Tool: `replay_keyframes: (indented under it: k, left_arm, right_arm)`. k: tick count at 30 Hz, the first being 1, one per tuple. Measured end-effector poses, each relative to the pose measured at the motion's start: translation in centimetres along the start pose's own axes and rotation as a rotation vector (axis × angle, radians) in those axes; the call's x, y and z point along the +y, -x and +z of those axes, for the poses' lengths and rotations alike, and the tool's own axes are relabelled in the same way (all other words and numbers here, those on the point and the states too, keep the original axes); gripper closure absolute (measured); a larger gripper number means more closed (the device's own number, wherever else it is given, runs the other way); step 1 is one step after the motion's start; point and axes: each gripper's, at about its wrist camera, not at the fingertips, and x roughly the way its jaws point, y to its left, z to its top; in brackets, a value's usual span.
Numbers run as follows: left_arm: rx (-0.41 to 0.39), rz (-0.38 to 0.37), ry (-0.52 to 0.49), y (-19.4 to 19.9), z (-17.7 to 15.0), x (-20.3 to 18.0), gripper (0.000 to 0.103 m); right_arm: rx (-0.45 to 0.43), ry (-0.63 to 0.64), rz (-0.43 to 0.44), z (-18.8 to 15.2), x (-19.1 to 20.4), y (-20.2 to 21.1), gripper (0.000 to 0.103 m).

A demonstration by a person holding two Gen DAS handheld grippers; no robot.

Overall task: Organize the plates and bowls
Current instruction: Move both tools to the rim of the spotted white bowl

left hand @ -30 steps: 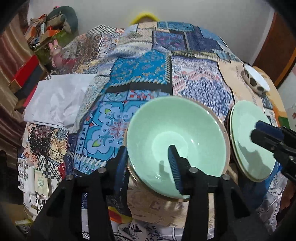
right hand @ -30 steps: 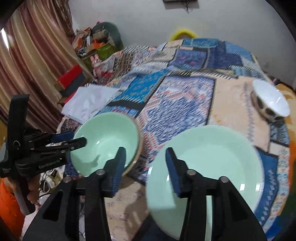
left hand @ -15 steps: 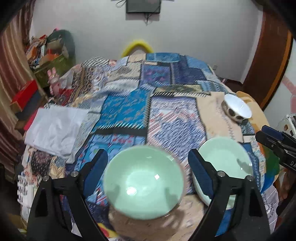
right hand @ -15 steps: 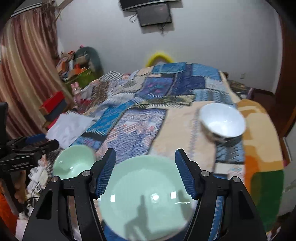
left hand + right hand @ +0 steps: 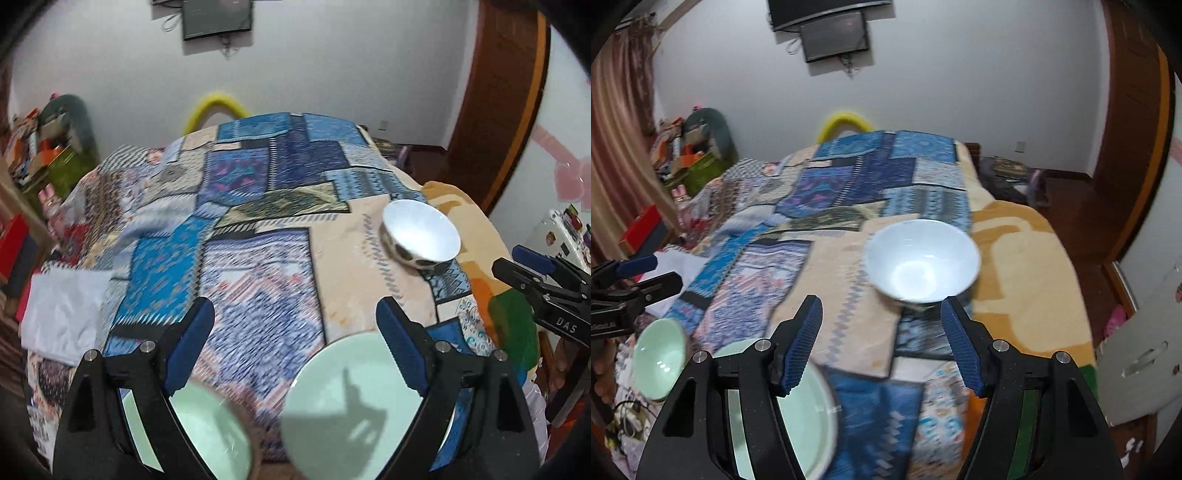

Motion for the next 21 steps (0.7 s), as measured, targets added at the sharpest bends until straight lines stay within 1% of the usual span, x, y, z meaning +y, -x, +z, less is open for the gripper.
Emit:
replay_keyframes:
  k: [4,9,11,12,15,19,20,21]
  left_arm:
    - [0.021,-0.022,-0.052,-3.0,1.5,-2.4,0.013]
    - [0.07,-0.054,-0.07,-6.9,2.8,-4.3,0.013]
    - [0.087,-0.066,-0.069,-8.4,3.3,-4.8,0.013]
    - [0.097,-0.072,-0.067,-9.1,3.4,-5.1,0.013]
    - [0.127,-0.093,-0.06,-11.0,3.8,-5.6,0.013]
    - [0.147,-0.1,-0.057,-13.0,4.2,-6.1,0.013]
    - [0.151,-0.101,-0.055,-13.6,4.4,-6.2,0.013]
    - [0.149,-0.101,-0.052,-14.0,4.5,-6.3,0.013]
  right_arm:
    - [0.03,-0.043,-0.027,0.4,-3.0,-1.8,0.04]
    - [0.071,-0.08,-0.053,0.7,-5.7,-4.1,0.039]
    - [0.084,-0.099,-0.053,0.8,-6.6,-5.1,0.031]
    - [0.084,-0.112,-0.054,0.8,-7.1,-5.6,0.03]
    - [0.09,-0.138,-0.057,1.1,-8.0,-7.0,0.03]
    - [0.089,-0.147,-0.055,1.3,-8.8,-8.7,0.031]
    - [0.089,-0.147,-0.054,1.5,-8.9,-9.2,0.033]
    - [0.092,-0.148,-0.049,1.7,-9.1,-9.8,0.038]
